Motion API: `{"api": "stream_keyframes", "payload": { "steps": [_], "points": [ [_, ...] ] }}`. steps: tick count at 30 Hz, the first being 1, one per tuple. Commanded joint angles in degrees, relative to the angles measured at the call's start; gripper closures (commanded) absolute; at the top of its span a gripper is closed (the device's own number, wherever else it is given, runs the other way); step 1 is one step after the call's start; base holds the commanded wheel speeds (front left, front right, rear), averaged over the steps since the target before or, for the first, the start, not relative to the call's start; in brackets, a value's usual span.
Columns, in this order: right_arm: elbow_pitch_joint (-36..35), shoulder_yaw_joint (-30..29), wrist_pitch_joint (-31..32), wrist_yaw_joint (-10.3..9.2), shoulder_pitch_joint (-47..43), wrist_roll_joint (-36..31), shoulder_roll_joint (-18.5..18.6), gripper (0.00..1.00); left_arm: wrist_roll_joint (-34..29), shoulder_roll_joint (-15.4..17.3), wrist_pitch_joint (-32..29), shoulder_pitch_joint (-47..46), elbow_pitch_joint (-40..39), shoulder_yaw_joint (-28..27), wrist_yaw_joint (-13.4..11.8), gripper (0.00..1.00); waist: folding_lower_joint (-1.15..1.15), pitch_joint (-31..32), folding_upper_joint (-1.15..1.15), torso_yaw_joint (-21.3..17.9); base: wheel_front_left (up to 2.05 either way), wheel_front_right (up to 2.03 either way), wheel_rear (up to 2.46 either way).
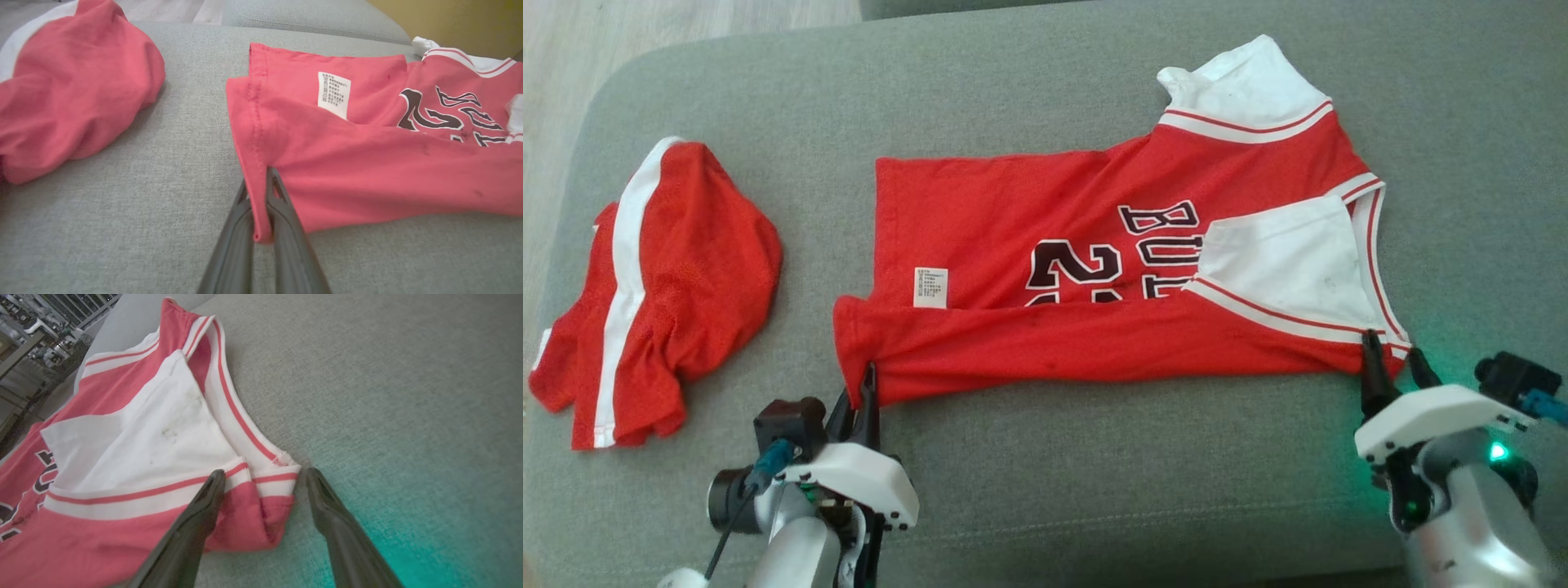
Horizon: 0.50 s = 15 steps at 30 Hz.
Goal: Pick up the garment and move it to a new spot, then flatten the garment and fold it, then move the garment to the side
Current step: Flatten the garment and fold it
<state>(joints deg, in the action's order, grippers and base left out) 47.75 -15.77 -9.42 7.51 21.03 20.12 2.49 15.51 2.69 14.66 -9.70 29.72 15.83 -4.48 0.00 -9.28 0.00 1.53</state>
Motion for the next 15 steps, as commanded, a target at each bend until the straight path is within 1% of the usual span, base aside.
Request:
{"api": "stream_keyframes", "payload": {
  "steps": [1, 5, 6, 7, 8, 11, 15],
  "points": [
    [-0.25, 1.45, -0.68, -0.02, 2.35, 0.55, 0.39, 0.0, -0.56, 0.44, 0.34, -2.12, -1.71, -1.8, -0.01, 1.0, 0.0, -0.19, 0.0, 0.06, 0.0, 0.0, 0.0],
    [4.63, 3.61, -1.73, -0.02, 5.08, 2.46, 0.39, 0.0, -0.71, 0.38, 0.34, -2.45, -1.55, -1.73, 0.13, 1.0, 0.0, -0.61, 0.0, 0.05, 0.0, 0.0, 0.0],
    [5.57, 4.18, -2.07, -0.02, 5.59, 2.94, 0.39, 0.48, -0.74, 0.37, 0.34, -2.51, -1.48, -1.78, 0.15, 1.0, 0.0, -0.63, 0.0, 0.0, 0.0, 0.0, 0.0],
    [6.46, 4.7, -2.43, -0.02, 6.01, 3.08, 0.39, 0.93, -0.77, 0.36, 0.34, -2.55, -1.38, -1.86, 0.16, 1.0, 0.0, -0.59, 0.0, -0.07, 0.0, 0.0, 0.0],
    [7.27, 5.12, -2.81, -0.02, 6.34, 3.1, 0.39, 1.0, -0.79, 0.35, 0.34, -2.58, -1.26, -1.96, 0.18, 1.0, 0.0, -0.48, 0.0, -0.16, 0.0, 0.0, 0.0],
    [9.06, 5.05, -3.97, -0.02, 6.81, 1.44, 0.39, 1.0, -0.91, 0.34, 0.34, -2.35, -0.71, -2.3, 0.15, 1.0, 0.0, 0.27, 0.0, -0.55, 0.0, 0.0, 0.0],
    [9.63, 1.06, -4.89, -0.02, 6.52, -5.21, 0.39, 1.0, -1.36, 0.33, 0.34, -1.74, 0.4, -2.4, 0.23, 1.0, 0.0, 1.71, 0.0, -1.26, 0.0, 0.0, 0.0]
  ]
}}
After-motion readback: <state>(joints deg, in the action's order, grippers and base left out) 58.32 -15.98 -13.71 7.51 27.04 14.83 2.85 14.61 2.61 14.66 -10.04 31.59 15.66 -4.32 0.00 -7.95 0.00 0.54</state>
